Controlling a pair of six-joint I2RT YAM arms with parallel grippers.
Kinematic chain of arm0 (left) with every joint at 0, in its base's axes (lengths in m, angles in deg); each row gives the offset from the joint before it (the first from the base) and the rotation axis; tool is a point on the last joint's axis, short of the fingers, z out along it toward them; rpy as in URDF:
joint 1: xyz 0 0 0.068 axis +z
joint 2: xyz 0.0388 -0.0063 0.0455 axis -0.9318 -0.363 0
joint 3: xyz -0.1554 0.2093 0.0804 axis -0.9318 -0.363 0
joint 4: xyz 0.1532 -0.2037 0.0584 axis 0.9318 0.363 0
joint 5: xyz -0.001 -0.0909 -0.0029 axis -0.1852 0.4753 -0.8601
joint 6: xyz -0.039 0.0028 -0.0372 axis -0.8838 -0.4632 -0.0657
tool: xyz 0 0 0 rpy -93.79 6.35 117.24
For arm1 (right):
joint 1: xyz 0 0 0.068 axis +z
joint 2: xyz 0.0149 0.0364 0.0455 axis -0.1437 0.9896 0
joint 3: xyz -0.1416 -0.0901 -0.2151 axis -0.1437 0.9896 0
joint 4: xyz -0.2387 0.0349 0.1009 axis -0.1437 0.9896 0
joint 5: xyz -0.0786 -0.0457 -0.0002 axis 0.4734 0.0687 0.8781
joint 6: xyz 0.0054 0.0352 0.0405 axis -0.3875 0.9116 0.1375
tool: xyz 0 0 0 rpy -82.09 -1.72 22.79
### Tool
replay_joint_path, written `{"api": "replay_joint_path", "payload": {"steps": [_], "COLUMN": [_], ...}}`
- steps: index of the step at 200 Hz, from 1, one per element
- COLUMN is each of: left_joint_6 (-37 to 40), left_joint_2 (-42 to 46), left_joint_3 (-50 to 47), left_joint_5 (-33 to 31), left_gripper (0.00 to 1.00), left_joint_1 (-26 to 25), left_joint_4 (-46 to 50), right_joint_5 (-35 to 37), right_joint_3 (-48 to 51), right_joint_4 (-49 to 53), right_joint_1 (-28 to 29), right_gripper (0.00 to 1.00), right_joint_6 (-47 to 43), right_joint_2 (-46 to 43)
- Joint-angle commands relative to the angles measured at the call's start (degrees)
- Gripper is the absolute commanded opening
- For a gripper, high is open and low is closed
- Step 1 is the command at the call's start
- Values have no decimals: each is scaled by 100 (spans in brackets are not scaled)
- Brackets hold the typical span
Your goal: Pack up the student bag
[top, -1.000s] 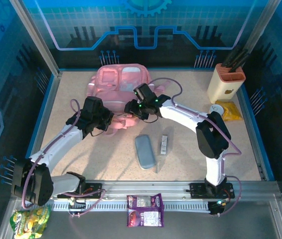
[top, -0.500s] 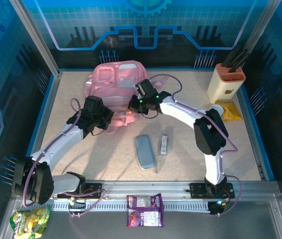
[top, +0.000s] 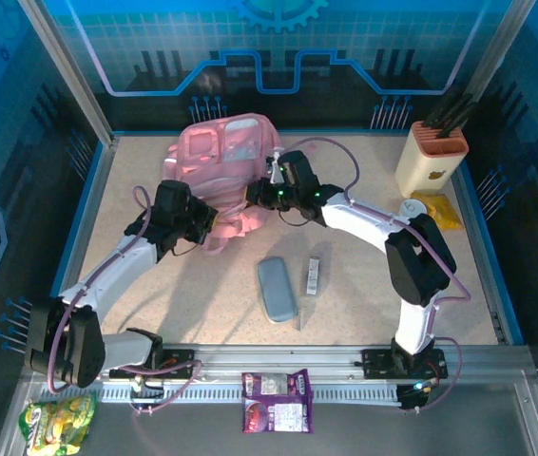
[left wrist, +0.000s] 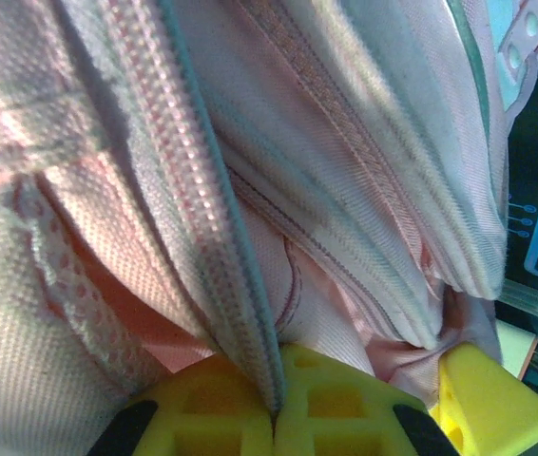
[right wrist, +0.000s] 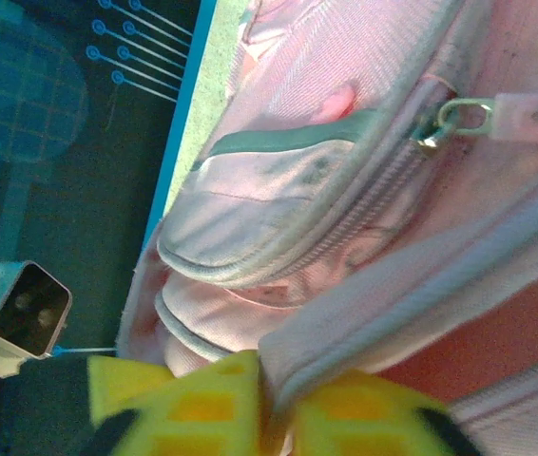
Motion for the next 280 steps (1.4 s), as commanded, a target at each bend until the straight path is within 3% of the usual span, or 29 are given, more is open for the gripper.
{"api": "replay_joint_path", "payload": {"steps": [1, 13, 57, 84, 103, 147, 229, 280], "left_joint_6": [185, 144, 81, 64, 55, 66, 58, 16], "left_joint_2": [15, -21, 32, 55, 68, 83, 57, 12], "left_joint_3": [44, 65, 18, 9, 15, 51, 36, 40], "left_joint_5": [287, 310, 247, 226, 205, 157, 163, 158], "left_gripper": [0, 0, 0, 0, 0, 0, 0, 0], "left_joint_1": [14, 14, 8, 5, 4, -8, -39, -48], "left_joint_4": [-303, -333, -390, -370, -367, -309, -359, -410], "right_joint_5": [-183, -213, -424, -106, 216, 300, 353, 623], "right_joint_3": [212, 273, 663, 585, 308, -322, -1089, -1115], "right_joint_4": [-370, -58, 1020, 1872, 2362, 2547, 2357, 2228], "right_joint_1": [-107, -112, -55, 284, 569, 596, 663, 720], "right_gripper": [33, 46, 53, 60, 56, 50, 45, 30], "right_joint_6": [-497, -779, -2182, -2981, -3468, -3882, -3809, -3808], "right_joint_2": [-405, -589, -1244, -1317, -1090, -543, 349, 472]}}
